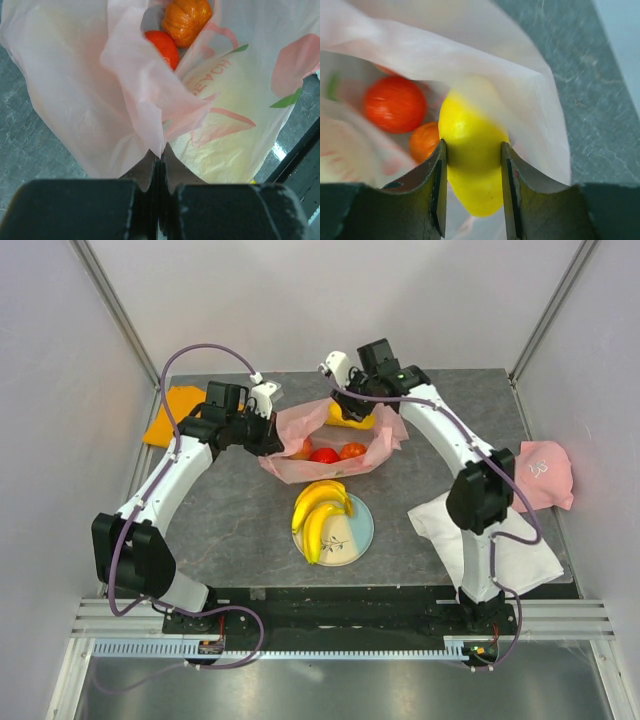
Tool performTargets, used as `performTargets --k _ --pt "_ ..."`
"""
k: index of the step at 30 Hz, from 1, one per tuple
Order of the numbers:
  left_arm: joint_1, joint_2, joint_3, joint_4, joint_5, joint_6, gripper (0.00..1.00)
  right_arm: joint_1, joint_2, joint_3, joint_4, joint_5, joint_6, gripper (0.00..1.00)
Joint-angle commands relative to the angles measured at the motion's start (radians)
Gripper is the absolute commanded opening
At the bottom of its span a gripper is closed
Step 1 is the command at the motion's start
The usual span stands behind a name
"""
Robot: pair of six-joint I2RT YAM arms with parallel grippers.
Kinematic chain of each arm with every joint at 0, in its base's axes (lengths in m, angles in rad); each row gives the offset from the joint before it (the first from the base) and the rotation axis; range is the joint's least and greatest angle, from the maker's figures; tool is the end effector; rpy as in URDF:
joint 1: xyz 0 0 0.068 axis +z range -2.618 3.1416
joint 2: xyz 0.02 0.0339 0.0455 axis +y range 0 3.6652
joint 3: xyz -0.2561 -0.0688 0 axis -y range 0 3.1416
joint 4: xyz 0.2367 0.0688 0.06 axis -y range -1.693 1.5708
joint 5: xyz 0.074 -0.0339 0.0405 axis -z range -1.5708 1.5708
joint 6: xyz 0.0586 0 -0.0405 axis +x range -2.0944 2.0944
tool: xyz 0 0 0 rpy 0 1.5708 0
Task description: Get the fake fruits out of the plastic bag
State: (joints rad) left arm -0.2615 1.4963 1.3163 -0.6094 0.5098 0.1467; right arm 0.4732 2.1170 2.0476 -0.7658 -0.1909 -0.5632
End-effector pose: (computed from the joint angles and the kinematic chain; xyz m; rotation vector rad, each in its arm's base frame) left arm 0.3140 -0.1136 0.2967 0.7118 2.2143 -0.6563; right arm 0.4236 0.2294 0.2783 -1.2619 2.0349 0.1874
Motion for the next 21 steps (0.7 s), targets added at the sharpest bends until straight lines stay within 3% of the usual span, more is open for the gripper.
performTargets --k 1,5,11,16,21 --pt "-0.005 0.010 0.049 0.053 0.021 -0.041 0.02 0.004 -0.144 0.038 -0.077 -0.177 0.094 0.22" --pt "-0.005 0.016 0.066 0.054 0.027 -0.062 0.02 0.002 -0.207 0.037 -0.132 -0.261 0.163 0.21" --pt "-0.005 0.019 0.090 0.060 0.013 -0.068 0.02 0.047 -0.386 -0.113 -0.168 -0.320 0.149 0.21" --pt "-0.005 0.015 0.103 0.062 0.003 -0.061 0.02 0.154 -0.621 -0.406 -0.237 -0.262 -0.056 0.21" --pt "-0.005 0.009 0.104 0.059 -0.002 -0.055 0.02 0.243 -0.759 -0.665 -0.237 -0.190 -0.116 0.20"
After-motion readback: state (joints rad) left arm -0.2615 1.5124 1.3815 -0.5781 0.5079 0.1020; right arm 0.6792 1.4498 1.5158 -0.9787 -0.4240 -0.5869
